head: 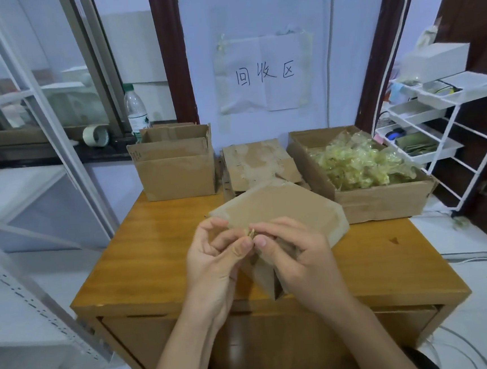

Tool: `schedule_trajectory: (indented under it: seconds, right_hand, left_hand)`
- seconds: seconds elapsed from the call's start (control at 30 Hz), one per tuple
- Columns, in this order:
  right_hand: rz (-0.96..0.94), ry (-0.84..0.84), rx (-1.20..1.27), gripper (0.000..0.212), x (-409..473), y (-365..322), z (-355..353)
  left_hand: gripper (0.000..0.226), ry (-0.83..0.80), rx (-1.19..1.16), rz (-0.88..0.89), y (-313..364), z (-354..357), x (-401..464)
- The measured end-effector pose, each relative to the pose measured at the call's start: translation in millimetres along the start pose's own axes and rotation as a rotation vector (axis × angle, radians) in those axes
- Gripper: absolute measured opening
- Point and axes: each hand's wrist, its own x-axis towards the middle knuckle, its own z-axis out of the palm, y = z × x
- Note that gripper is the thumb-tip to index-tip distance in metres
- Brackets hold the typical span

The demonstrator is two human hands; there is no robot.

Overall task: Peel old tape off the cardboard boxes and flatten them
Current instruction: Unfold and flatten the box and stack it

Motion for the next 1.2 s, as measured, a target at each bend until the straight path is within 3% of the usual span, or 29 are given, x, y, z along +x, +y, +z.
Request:
schedule_trajectory:
  seconds: [0.23,0.33,0.43,0.53,0.63,0.8,0.93,1.07,1.2]
  right_hand:
    - [-0.142,0.143,-0.109,0.020,-10,-12,-7]
    - [-0.130,0.184,-0.172,0.007,-10,-19,-17]
    - [-0.084,0.207,-0.179,0.015,-6,-24,-29]
    - [0.051,0.251,-0.019,0.019,-2,-26,-45]
    - [0.151,0.268,0.141,0.015,3,-22,-64]
    - [0.020,0.249,0.056,0.013,12,-10,-87]
    - [0.060,0.236,0.019,0.018,28,12,-109]
    - [0.234,0.365,-0.060,0.032,60,55,-136]
    - [0.377,0.380,-0.320,0.024,92,93,-156]
  left_hand:
    - [0.058,-0.030,0.135,0.114,-3,18,-1]
    - [0.050,-0.022,0.264,0.200,-6,28,-4]
    - [0.033,-0.048,0.466,0.351,-7,43,-9]
    - [0.020,-0.166,0.588,0.420,-5,56,-9]
    - [0.011,-0.262,0.608,0.387,-5,67,-3]
    - [0.011,-0.181,0.523,0.231,-9,96,11]
    - [0.035,-0.210,0.472,0.160,-12,109,31]
    - [0.023,-0.279,0.594,0.223,-4,107,47]
    - [0.019,-0.252,0.592,0.219,0,93,53]
